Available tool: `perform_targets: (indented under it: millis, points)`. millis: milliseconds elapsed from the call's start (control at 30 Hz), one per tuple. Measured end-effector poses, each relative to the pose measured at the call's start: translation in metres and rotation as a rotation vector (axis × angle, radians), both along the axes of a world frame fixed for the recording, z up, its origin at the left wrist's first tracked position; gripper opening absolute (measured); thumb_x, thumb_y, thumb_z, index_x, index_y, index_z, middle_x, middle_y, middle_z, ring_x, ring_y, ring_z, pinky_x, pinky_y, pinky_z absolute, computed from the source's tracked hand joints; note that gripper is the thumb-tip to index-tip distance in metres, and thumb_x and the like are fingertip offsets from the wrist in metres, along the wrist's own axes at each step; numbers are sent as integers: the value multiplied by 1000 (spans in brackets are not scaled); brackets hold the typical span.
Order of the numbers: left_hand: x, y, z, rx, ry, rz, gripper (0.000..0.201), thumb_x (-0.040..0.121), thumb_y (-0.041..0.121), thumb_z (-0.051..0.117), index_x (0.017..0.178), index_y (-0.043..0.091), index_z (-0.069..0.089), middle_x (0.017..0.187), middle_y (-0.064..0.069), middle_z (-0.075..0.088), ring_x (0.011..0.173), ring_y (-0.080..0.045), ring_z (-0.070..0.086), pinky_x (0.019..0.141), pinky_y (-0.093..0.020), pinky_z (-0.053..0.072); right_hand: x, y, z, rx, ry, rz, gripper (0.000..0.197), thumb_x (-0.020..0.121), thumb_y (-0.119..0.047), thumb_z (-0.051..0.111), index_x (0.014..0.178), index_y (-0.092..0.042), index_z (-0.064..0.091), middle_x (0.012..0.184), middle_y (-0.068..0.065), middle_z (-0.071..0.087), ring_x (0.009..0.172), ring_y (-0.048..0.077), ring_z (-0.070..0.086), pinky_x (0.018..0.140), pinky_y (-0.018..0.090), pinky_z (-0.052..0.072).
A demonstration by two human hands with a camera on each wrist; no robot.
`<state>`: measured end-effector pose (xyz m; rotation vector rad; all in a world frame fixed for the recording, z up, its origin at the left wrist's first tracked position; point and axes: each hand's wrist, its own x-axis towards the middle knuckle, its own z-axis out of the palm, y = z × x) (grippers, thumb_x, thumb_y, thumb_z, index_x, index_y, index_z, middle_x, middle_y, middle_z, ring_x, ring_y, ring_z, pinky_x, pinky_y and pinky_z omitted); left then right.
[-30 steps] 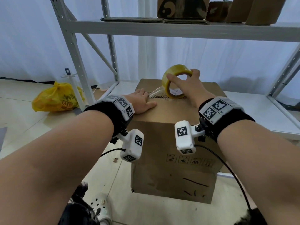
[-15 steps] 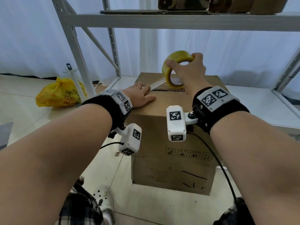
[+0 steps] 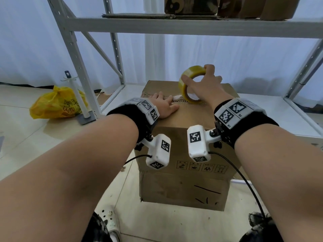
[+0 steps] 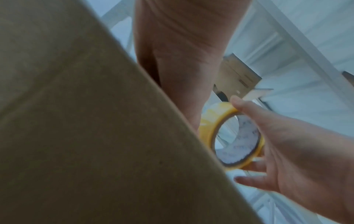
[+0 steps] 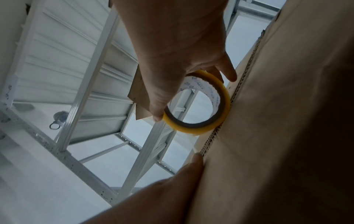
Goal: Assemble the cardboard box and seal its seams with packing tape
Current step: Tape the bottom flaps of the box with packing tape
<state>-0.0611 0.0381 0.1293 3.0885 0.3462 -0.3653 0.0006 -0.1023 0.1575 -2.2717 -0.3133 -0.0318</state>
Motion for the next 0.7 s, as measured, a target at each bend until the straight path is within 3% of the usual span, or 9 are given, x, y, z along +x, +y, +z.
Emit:
perform_targets:
  millis: [133, 233, 333, 400, 467, 533, 600, 700]
  points:
    - [-11, 19, 4, -61, -1, -73, 58, 99, 53, 13, 152, 29, 8, 159, -13, 1, 146, -28, 5, 118, -48, 7, -1, 5, -2, -40, -37, -3, 81, 81, -62, 57, 143, -28, 17, 133, 14, 31, 115, 39, 48, 91, 44, 43]
    - [-25, 33, 8, -34, -80, -78, 51, 103, 41, 14, 149, 20, 26, 156, -12, 20, 141, -28, 25, 114, -40, 19, -1, 5, -3, -64, -49, -19, 81, 80, -63, 56, 142, -28, 18, 131, 15, 32, 114, 41, 49, 95, 49, 45]
    - [-34, 44, 6, 142, -191, -73, 51, 104, 36, 18, 127, 10, 55, 129, -14, 56, 117, -29, 51, 96, -36, 37, -2, 4, -5, -59, -56, -22, 79, 81, -62, 56, 141, -28, 18, 130, 14, 32, 111, 40, 50, 89, 45, 46]
    - [-32, 44, 3, 182, -210, -59, 51, 103, 36, 22, 109, 5, 62, 112, -14, 63, 102, -27, 56, 82, -32, 38, -3, 4, -6, -30, -50, -16, 79, 81, -61, 57, 142, -29, 18, 130, 13, 31, 108, 39, 51, 83, 41, 45]
    - [-28, 35, 1, 160, -186, -24, 52, 102, 39, 23, 108, 4, 61, 114, -16, 61, 102, -28, 56, 81, -34, 39, -4, 3, -8, -16, -45, -8, 81, 80, -61, 57, 143, -31, 16, 133, 13, 30, 111, 38, 50, 83, 41, 43]
    - [-22, 28, -1, 144, -141, 15, 56, 101, 42, 21, 129, 3, 49, 135, -20, 47, 123, -31, 46, 97, -39, 37, -4, 3, -8, -15, -40, 1, 82, 80, -61, 57, 144, -32, 15, 134, 13, 28, 113, 38, 49, 86, 43, 42]
    - [-18, 23, -5, 79, -103, 80, 68, 99, 50, 20, 147, 2, 25, 154, -19, 21, 142, -30, 21, 113, -40, 20, -4, 3, -8, -15, -38, 9, 83, 80, -61, 57, 144, -32, 14, 135, 13, 27, 114, 38, 48, 91, 45, 43]
    - [-11, 26, -6, 30, -68, 135, 79, 95, 60, 18, 151, 6, 6, 158, -15, 1, 147, -26, 0, 119, -38, 3, -3, 3, -7, -17, -37, 16, 83, 80, -61, 58, 144, -31, 14, 135, 13, 27, 113, 38, 49, 91, 44, 43]
